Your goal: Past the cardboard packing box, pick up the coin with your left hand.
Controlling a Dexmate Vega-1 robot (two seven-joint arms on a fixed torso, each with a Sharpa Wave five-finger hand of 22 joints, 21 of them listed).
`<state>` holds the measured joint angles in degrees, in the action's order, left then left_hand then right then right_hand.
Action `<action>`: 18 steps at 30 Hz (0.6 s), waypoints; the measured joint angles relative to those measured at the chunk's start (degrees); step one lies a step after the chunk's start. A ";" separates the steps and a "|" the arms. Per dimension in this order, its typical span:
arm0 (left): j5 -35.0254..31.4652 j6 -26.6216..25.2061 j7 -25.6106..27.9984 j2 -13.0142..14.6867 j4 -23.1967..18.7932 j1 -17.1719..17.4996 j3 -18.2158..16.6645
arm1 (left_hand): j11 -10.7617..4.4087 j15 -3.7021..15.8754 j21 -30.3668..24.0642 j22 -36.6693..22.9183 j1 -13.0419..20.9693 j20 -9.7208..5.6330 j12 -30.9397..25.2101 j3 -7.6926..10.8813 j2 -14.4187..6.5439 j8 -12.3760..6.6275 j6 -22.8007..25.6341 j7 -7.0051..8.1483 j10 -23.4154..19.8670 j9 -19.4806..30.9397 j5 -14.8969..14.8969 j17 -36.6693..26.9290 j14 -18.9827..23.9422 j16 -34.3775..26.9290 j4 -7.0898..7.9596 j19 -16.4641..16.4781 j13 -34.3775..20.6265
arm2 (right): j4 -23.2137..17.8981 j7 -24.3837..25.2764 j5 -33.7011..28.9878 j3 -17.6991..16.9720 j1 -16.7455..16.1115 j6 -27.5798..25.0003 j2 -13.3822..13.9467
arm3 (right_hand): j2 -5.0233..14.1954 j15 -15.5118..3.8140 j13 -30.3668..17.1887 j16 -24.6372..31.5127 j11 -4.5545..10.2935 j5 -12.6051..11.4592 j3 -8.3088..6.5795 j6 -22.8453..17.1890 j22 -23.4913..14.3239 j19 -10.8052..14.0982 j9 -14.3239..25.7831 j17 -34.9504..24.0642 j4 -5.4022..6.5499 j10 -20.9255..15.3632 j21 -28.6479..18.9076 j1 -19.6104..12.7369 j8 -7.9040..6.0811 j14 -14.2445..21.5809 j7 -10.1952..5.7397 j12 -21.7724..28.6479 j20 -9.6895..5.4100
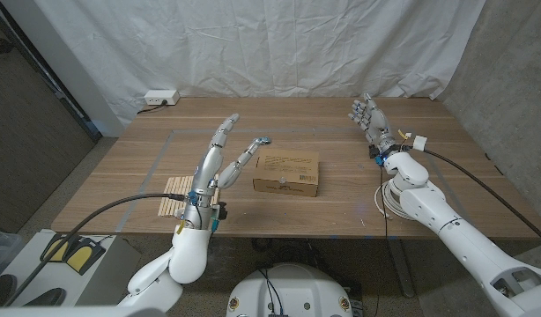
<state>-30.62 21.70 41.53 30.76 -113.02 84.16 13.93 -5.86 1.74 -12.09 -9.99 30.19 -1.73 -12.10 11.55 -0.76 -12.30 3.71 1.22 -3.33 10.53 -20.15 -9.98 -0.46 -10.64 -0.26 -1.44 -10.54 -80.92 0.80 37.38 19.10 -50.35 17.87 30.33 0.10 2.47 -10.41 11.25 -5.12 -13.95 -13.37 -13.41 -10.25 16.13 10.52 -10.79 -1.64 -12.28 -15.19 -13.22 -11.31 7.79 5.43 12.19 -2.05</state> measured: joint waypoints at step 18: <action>-7.32 -10.66 3.74 0.68 -3.53 -0.53 4.39 | -0.28 0.08 0.00 0.00 0.98 0.00 0.00 0.48 -0.52 0.00 0.73 0.31 -0.31 0.00 0.00 0.00 0.55 0.00 -0.48 0.00 0.00 | 0.81 -1.03 1.22 -0.85 -0.49 0.20 0.55 | 0.00 0.21 0.00 0.00 0.00 0.00 0.00 -0.31 0.00 0.32 0.29 0.00 0.00 0.00 0.00 0.00 0.00 0.20 -0.31 0.00 -0.32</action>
<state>-37.94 11.04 45.27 31.44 -116.55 83.63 18.31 -6.15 1.82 -12.09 -9.99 31.18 -1.73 -12.10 12.03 -1.29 -12.30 4.43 1.53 -3.65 10.52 -20.15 -9.99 0.09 -10.64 -0.73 -1.45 -10.54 -80.12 -0.23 38.60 18.25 -50.84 18.07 30.87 0.10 2.67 -10.41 11.25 -5.12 -13.95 -13.37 -13.72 -10.25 16.44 10.81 -10.78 -1.64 -12.28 -15.19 -13.22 -11.31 7.99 5.12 12.19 -2.37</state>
